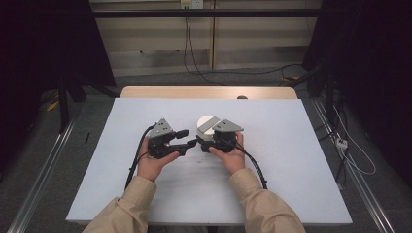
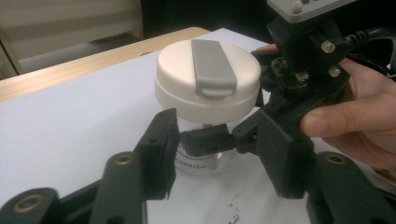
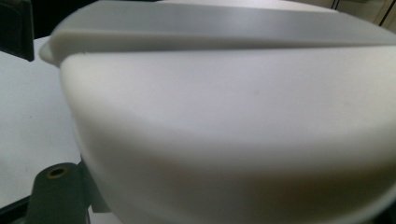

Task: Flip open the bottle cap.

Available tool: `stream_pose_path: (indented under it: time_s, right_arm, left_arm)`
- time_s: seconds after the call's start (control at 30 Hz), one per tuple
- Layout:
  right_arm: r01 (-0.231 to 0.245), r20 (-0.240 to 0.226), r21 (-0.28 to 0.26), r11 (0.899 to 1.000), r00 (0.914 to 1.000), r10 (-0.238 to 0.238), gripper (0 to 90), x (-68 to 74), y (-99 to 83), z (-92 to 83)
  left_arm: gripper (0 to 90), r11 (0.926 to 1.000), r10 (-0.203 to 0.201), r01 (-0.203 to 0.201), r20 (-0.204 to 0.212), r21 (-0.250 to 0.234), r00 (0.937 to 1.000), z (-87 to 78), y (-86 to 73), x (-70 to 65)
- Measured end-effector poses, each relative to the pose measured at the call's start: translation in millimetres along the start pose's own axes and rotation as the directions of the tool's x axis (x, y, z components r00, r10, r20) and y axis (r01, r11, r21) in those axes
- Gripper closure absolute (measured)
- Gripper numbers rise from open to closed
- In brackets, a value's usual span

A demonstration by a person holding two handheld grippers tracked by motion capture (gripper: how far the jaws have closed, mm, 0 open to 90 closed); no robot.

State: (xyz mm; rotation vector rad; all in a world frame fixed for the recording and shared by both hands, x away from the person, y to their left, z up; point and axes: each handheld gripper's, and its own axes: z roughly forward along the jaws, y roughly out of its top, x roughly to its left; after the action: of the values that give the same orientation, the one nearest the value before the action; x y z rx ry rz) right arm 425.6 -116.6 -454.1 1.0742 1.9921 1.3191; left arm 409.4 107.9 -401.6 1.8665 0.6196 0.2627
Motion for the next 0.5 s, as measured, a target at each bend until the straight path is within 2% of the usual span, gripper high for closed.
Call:
stream_pose_path:
  time_s: [0.03,0.13,0.2,0.3,0.4,0.5]
  right_arm:
    - [0.002,0.001,0.000,1.000,1.0000,-0.002,18.4,0.0,-0.1,0.0]
    - [0.001,0.001,-0.001,1.000,1.0000,-0.001,18.4,0.0,-0.2,0.0]
    - [0.002,0.001,-0.001,1.000,1.0000,-0.002,18.4,0.2,-0.2,0.0]
    - [0.001,0.001,-0.001,1.000,1.0000,-0.001,18.4,0.3,-0.2,0.0]
    - [0.003,0.002,-0.001,1.000,1.0000,-0.003,18.4,0.2,-0.2,0.1]
    - [0.002,0.002,-0.002,1.000,1.0000,-0.002,18.4,0.2,-0.3,0.1]
  left_arm:
    - [56.2,1.0000,0.000,0.000,-0.012,0.005,0.9999,0.6,0.7,-0.2]
    - [66.1,0.9995,-0.025,0.024,0.010,0.020,0.9996,3.0,1.2,0.6]
    - [74.3,0.9983,-0.032,0.032,-0.001,0.048,0.9995,4.8,0.4,1.0]
    - [82.9,0.9972,-0.047,0.046,0.020,0.060,0.9987,7.4,-1.0,2.5]
    - [89.0,0.9967,-0.035,0.033,0.031,0.074,0.9989,10.2,-0.4,2.1]
    - [90.0,0.9964,-0.017,0.016,0.019,0.083,0.9997,12.7,1.5,0.6]
